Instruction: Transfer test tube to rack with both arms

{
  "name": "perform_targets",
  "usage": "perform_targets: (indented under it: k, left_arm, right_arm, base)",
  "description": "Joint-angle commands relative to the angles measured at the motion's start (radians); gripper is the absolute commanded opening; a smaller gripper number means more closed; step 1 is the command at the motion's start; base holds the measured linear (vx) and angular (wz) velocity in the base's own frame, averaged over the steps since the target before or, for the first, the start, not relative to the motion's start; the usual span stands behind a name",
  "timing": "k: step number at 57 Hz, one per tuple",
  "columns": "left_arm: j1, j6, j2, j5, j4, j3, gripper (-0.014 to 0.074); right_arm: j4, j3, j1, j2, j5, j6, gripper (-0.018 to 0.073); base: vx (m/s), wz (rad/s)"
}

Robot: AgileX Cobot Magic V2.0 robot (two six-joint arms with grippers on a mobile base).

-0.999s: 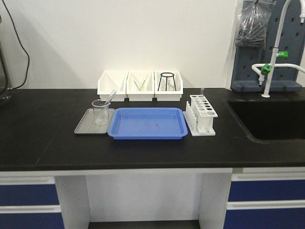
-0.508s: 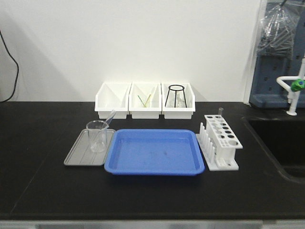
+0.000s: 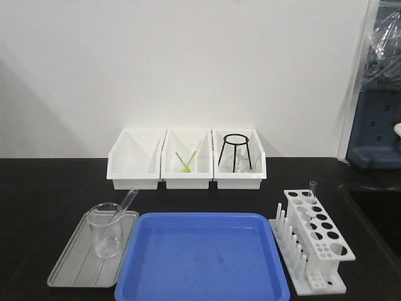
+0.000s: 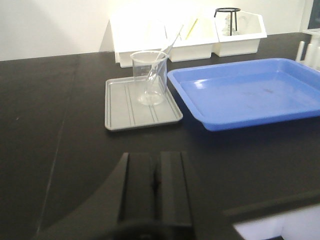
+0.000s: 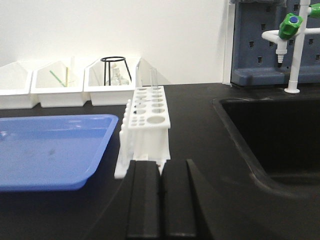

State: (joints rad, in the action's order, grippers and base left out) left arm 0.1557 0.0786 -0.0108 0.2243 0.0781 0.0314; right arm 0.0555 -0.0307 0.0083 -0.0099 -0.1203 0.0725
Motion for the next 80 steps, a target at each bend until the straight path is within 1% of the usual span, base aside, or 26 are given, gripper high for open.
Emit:
perform_targets:
  k: [1,35,77,80]
  left_arm:
    - [0.001,0.002,-0.014,-0.086,-0.006,-0.030,-0.0004]
    - [0.001,0.002,-0.014,-0.086,-0.006,-0.030,-0.0004]
    - [0.001,0.002,-0.014,-0.086,-0.006,-0.030,-0.0004]
    - [0.001,-0.005,-0.014,-0.105,0.011,-0.030,-0.0004]
  right_arm:
    - [0.010,-0.018,-0.006,-0.009,0.081,-0.006,-0.0011]
    - [0.010,-0.018,-0.006,-0.009,0.081,-0.006,-0.0011]
    - [0.009,-0.018,-0.006,-0.009,0.082,-0.006,-0.0011]
    - [0.002,-0.018,-0.006,-0.009,0.090,-0.004,-0.0011]
  base:
    - [0.38,-0.07]
    - [0.31,0.01]
    - [0.02,0.00]
    - [0.00,0.00]
